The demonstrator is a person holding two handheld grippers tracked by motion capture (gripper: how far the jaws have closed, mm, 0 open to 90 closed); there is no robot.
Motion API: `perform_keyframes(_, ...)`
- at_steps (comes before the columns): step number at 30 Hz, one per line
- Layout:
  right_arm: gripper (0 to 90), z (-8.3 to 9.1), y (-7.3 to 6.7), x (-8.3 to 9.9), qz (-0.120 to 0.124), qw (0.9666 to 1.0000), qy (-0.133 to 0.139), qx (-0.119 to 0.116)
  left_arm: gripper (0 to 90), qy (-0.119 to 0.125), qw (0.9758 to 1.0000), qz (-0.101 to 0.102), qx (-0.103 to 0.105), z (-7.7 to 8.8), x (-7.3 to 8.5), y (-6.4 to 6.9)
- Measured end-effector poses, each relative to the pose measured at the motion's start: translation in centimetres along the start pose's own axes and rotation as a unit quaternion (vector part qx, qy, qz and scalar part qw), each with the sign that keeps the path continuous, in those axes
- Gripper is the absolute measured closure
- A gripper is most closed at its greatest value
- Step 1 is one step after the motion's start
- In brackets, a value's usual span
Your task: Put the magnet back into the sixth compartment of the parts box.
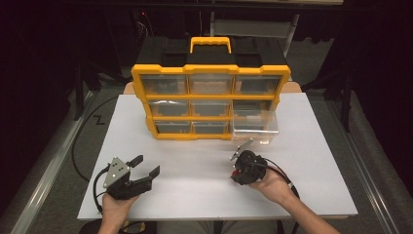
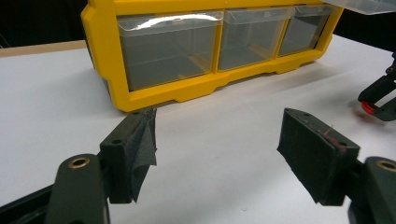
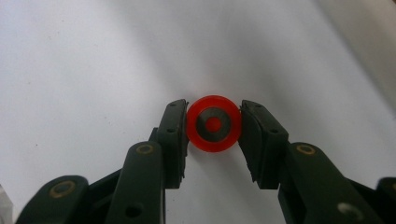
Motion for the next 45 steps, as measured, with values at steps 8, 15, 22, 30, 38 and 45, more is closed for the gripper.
perform_keyframes(8,64.8,0.7,0.2,0.1,0.001,1.0000,0.006,0.002,27.8,0.005,1.0000,0.003,0.000,0.1,-0.1,-0.1)
perform_keyframes(15,64.8,1.7,0.2,0.2,0.003,0.9999,0.013,0.007,27.9,0.006,1.0000,0.003,0.000,0.1,-0.1,-0.1)
perform_keyframes(22,64.8,2.4,0.2,0.2,0.005,0.9998,0.014,0.009,28.0,0.006,1.0000,0.004,-0.001,0.1,-0.1,-0.1)
perform_keyframes(30,64.8,2.9,0.3,0.3,0.007,0.9999,0.013,0.009,28.0,0.005,1.0000,0.003,0.000,0.1,-0.1,-0.1)
perform_keyframes(38,64.9,3.7,0.3,0.5,0.010,0.9998,0.015,0.012,28.1,0.005,1.0000,0.003,0.000,0.1,0.0,0.0)
perform_keyframes(45,64.9,4.4,0.6,0.7,0.005,0.9997,0.021,0.011,28.0,0.005,1.0000,0.003,-0.001,0.1,0.0,0.0)
Point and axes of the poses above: each handheld gripper's, and its own axes: z roughly backward along the jaws, x roughly out of its underside, y roughly to its right, the point moved 3 cm from there along -z, roughly forward along the jaws, and after that the axes turned 11 degrees about z, right-handed, at the moved point
